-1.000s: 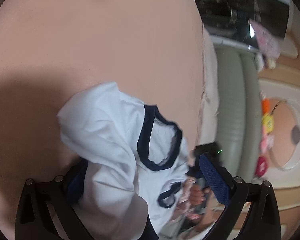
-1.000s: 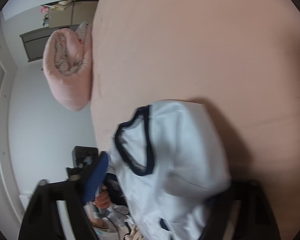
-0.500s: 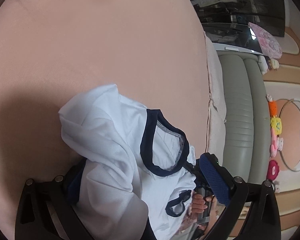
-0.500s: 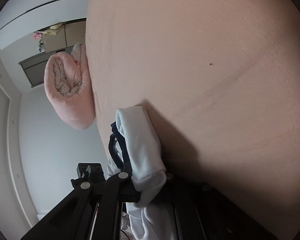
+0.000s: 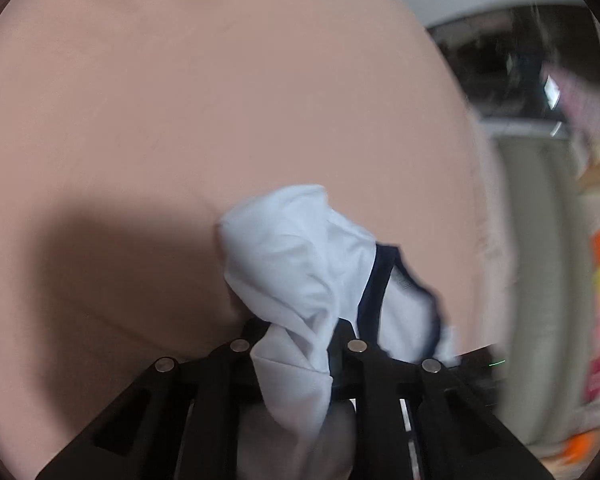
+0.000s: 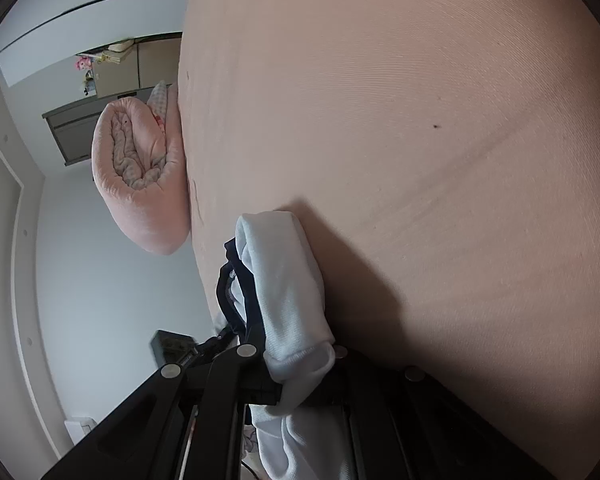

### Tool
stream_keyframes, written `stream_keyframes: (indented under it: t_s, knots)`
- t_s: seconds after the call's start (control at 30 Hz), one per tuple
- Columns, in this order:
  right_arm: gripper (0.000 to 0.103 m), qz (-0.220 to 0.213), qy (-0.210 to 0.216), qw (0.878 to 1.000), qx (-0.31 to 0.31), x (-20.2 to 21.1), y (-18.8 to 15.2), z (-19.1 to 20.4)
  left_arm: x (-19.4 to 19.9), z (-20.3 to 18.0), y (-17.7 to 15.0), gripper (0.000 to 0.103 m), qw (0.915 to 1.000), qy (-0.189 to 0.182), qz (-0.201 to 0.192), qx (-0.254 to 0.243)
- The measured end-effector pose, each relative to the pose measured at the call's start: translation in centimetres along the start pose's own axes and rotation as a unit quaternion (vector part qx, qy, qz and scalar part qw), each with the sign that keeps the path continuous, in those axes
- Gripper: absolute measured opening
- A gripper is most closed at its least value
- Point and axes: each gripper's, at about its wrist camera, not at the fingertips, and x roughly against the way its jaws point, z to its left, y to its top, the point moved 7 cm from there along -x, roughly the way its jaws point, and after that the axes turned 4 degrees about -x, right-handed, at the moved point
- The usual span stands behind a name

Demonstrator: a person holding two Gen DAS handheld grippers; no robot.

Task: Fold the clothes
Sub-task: 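Grasp the shirt's navy-trimmed edge with the right gripper while the left gripper grasps the other edge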

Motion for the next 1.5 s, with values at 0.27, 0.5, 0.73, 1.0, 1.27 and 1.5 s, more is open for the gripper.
stream_keyframes:
  t_s: [0.27, 0.5, 0.73, 1.0, 1.27, 1.5]
  knots:
    - [0.0, -0.006, -0.022, 1.0, 0.0, -0.3, -0.1, 0.1, -0.2, 0.3, 0.2, 0.012, 0.9997, -0.018, -0.008, -0.018]
    - [0.0, -0.048, -0.088, 0.994, 0.047, 0.0, -0.9, 1.3, 0.0, 0.0, 0.7, 0.01, 0.9993, 0.006, -0.017, -0.032]
    - [0.004, -0.067, -0.179, 0.965, 0.178, 0.5, -1.7, 5.8, 0.0, -2.5, 1.3, 0.009, 0.9967, 0.036, -0.03, -0.066]
    - [0.004, -0.081, -0.207, 0.951, 0.215, 2.0, -1.9, 9.2, 1.2, -4.9, 2.6, 0.009, 0.9959, 0.016, -0.039, -0.08]
    - [0.004, -0.09, -0.196, 0.949, 0.231, 3.2, -1.9, 12.1, 1.9, -8.2, 3.1, 0.009, 0.9903, 0.006, -0.033, -0.135]
    - [0.004, -0.084, -0.255, 0.908, 0.321, 2.7, -4.7, 11.1, 1.1, -7.5, 0.8, 0.009, 0.9899, -0.014, -0.022, -0.139]
